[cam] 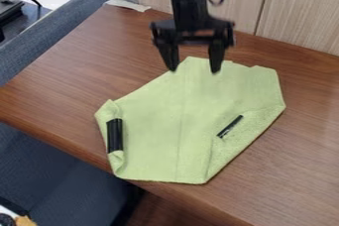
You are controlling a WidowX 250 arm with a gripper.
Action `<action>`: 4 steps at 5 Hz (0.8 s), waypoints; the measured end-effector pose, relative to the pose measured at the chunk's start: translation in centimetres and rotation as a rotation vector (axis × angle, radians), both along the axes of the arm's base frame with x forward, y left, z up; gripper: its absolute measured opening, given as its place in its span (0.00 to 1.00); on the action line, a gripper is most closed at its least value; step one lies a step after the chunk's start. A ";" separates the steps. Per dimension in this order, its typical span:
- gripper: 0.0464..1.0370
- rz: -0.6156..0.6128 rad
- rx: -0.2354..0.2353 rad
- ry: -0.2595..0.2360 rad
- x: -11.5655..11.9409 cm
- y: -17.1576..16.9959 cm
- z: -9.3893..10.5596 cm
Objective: Move the cloth to the middle of the table
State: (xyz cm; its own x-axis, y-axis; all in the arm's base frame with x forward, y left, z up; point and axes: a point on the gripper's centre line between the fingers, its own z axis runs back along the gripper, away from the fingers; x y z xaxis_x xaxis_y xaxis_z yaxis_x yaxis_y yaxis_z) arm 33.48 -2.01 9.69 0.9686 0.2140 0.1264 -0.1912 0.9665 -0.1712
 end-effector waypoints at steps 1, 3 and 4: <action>0.96 0.028 0.002 -0.064 -0.5 1.2 3.1; 0.96 0.033 0.002 -0.068 -0.5 1.3 3.3; 0.96 0.028 0.003 -0.070 -0.5 1.3 3.3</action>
State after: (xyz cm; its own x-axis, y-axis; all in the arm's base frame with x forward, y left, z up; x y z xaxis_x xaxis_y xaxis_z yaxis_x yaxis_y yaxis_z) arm 33.01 -0.72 12.99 0.9509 0.2406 0.1945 -0.2058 0.9614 -0.1827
